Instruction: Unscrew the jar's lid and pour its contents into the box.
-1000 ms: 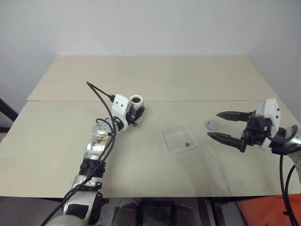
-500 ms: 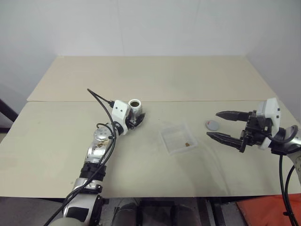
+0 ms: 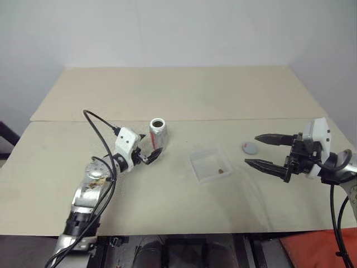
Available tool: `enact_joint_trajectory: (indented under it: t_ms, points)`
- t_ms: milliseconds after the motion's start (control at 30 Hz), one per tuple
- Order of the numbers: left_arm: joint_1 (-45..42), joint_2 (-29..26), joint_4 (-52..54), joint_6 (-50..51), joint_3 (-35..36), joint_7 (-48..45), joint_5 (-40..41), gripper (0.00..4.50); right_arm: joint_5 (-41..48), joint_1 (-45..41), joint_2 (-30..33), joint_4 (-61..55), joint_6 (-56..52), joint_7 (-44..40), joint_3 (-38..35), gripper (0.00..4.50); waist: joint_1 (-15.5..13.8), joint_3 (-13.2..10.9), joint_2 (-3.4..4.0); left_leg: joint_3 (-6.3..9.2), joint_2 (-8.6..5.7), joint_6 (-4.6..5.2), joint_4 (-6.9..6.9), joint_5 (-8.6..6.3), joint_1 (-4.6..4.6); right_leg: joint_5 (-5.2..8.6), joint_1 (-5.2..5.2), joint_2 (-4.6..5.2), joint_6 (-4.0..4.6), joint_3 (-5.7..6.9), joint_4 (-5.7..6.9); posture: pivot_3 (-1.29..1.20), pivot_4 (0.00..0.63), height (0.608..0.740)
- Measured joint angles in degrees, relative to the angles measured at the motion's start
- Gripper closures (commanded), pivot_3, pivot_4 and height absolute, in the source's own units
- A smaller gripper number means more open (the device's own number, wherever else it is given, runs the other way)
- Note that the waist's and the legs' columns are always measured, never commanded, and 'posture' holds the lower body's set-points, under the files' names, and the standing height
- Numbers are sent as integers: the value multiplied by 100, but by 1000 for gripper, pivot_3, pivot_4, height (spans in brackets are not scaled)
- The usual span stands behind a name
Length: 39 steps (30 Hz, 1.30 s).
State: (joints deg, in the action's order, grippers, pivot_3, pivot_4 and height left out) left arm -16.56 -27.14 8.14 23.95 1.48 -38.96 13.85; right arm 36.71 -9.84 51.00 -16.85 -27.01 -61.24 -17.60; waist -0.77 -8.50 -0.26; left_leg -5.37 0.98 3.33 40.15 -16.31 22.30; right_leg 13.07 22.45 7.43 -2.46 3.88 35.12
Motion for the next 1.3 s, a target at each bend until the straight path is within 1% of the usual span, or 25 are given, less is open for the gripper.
enact_joint_trajectory:
  t_ms: [100,167,267,333,400,500,633,767,1300]
  points:
    - [291,-467,581,302,151,-368,391,29,-2,18,24,15,2,-36,-1,0,4,0,0,4,2,0,-5,0,-3,0,-3,1,1,0,-1,0,150,740]
    - [421,-917,915,450,414,-785,761,29,-2,66,78,49,8,-105,-12,0,11,0,1,1,3,-1,-9,0,-4,2,0,1,4,-2,-1,0,150,740]
    - [432,-1424,1140,446,808,-1359,1211,29,-9,102,148,124,28,-195,-24,0,8,0,1,-1,2,-1,-9,0,-8,3,-2,2,4,-2,-6,0,150,740]
    - [468,-1868,1117,226,1137,-1952,1486,29,-36,100,237,213,47,-259,-36,0,12,0,3,-7,1,-1,-12,0,-9,4,1,1,7,-4,-8,0,150,740]
    - [414,-2085,1090,116,1427,-2256,1681,29,-57,100,308,302,50,-318,-90,0,11,0,3,-7,1,-1,-13,0,-10,5,0,1,7,-4,-12,0,150,740]
    - [265,-2135,1023,85,1718,-2415,1996,29,-57,88,382,345,67,-403,-124,0,1,0,3,-6,1,-1,-13,0,-13,5,-5,2,7,-3,-10,0,150,740]
    - [190,-2066,972,92,1747,-2400,2212,29,-63,88,424,373,70,-423,-129,0,8,-1,3,-7,1,-1,-14,0,-12,5,-5,1,7,-4,-9,0,150,740]
    - [192,-1961,972,62,1742,-2333,2233,29,-61,144,477,296,64,-379,-268,0,6,-1,3,-7,0,-1,-16,0,-11,5,-5,1,7,-3,-8,0,150,740]
    - [156,-1961,932,93,1567,-2460,2412,29,3,652,500,-276,-99,-156,-594,0,7,-1,3,-7,0,-1,-19,0,-12,5,-5,1,7,-4,-11,0,150,740]
